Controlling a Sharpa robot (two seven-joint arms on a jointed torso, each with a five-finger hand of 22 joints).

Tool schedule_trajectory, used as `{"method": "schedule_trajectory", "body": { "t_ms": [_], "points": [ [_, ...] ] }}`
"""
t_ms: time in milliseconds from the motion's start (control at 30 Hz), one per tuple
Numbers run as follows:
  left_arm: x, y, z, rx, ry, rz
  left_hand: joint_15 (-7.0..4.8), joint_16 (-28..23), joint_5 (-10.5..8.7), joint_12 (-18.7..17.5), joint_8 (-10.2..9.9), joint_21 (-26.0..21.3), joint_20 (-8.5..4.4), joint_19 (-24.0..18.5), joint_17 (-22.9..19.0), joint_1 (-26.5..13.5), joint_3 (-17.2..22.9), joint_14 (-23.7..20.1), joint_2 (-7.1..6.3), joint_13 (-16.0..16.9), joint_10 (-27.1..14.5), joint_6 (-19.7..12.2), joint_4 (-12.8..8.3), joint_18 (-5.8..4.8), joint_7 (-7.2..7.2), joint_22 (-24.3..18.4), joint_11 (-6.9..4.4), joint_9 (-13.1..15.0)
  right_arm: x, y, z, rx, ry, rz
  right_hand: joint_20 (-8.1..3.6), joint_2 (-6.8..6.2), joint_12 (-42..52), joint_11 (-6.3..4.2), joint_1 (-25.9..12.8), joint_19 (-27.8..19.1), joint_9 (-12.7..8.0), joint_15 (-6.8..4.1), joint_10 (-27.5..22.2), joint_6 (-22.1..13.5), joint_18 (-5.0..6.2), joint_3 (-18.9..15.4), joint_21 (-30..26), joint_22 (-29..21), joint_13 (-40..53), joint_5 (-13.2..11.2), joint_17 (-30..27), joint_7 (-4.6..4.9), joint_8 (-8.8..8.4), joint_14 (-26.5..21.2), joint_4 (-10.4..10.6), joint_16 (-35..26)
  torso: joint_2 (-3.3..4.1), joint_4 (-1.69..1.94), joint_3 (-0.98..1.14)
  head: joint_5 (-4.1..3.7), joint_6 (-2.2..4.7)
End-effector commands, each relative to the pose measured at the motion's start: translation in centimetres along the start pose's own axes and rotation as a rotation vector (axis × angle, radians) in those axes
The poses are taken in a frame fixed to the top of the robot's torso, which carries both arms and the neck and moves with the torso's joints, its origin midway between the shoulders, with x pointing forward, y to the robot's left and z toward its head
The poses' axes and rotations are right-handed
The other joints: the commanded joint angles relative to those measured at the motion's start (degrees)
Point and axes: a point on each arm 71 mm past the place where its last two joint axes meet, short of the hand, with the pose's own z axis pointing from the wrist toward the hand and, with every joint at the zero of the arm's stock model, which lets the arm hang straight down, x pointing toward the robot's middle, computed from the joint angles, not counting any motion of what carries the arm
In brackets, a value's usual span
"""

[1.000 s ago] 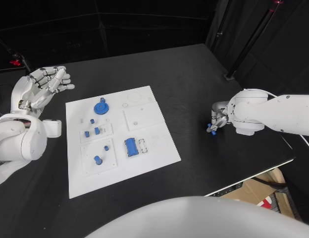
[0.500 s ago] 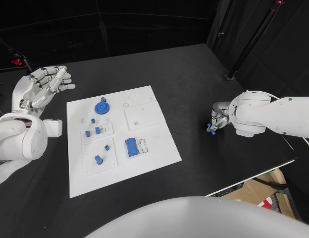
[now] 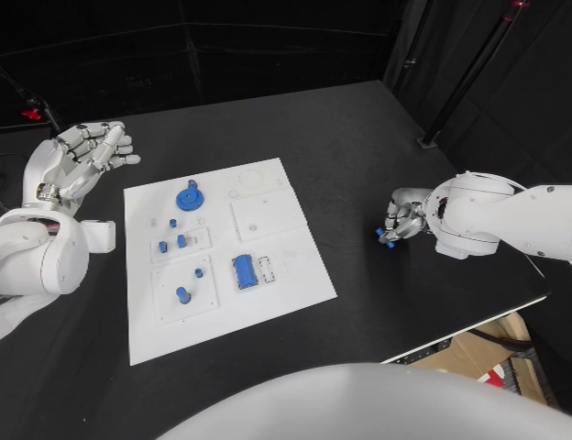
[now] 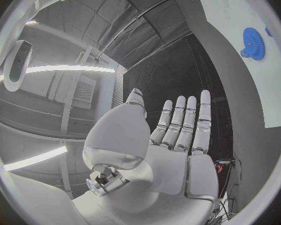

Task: Assemble the parts on the task board

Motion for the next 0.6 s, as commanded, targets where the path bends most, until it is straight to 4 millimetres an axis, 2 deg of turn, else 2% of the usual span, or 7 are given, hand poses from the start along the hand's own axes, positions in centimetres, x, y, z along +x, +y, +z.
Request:
{"method": "schedule_trajectory", "body": {
  "t_ms": [33, 300, 600],
  "points": [
    [0.04, -0.15, 0.07, 0.009, 0.005, -0.008, -0.02, 0.3, 0.40, 0.3, 0.2, 0.3, 0.12, 0.4, 0.0, -0.1, -0.3, -0.5, 0.46, -0.1, -0.4, -0.4, 0.0, 0.18, 6.30, 0.0, -0.13, -0.1, -0.17, 0.60, -0.27, -0.072, -0.040, 0.050, 0.09, -0.29, 0.1, 0.33, -0.5, 6.1, 0.5, 0.14, 5.9, 0.7, -0.43, 0.6, 0.2, 15.1, 15.0, 0.4, 15.1, -0.16, 0.19, 5.9, -0.4, 0.1, -0.01, 0.02, 0.02, 0.12, -0.01],
    [0.04, -0.15, 0.07, 0.008, 0.005, -0.007, -0.02, 0.3, 0.40, 0.3, 0.2, 0.3, 0.12, 0.4, 0.0, -0.1, -0.3, -0.5, 0.46, -0.1, -0.4, -0.4, 0.0, 0.18, 6.30, 0.0, -0.13, -0.1, -0.30, 1.05, -0.60, -0.121, -0.065, 0.109, 0.19, -0.49, 0.1, 0.52, -0.7, 6.1, 0.6, 0.29, 5.9, 1.7, -0.43, 0.9, 0.2, 15.1, 15.0, 1.0, 15.1, 0.07, -0.02, 5.9, -0.8, 0.1, 0.00, 0.00, 0.00, 0.29, -0.01],
    [0.04, -0.15, 0.05, 0.008, 0.006, -0.008, -0.02, 0.3, 0.40, 0.3, 0.2, 0.3, 0.12, 0.4, 0.0, -0.1, -0.3, -0.5, 0.46, -0.1, -0.4, -0.4, 0.0, 0.18, 6.30, 0.0, -0.13, -0.1, -0.63, 1.49, -0.77, -0.166, -0.116, 0.157, 0.36, -0.61, 0.1, 0.31, -1.1, 6.1, 0.7, 0.50, 5.9, 3.2, -0.43, 0.9, 0.2, 15.1, 15.0, 1.8, 15.1, -0.18, -0.11, 5.9, -1.2, 0.1, 0.01, 0.02, -0.02, 0.44, -0.01]
  ]
}}
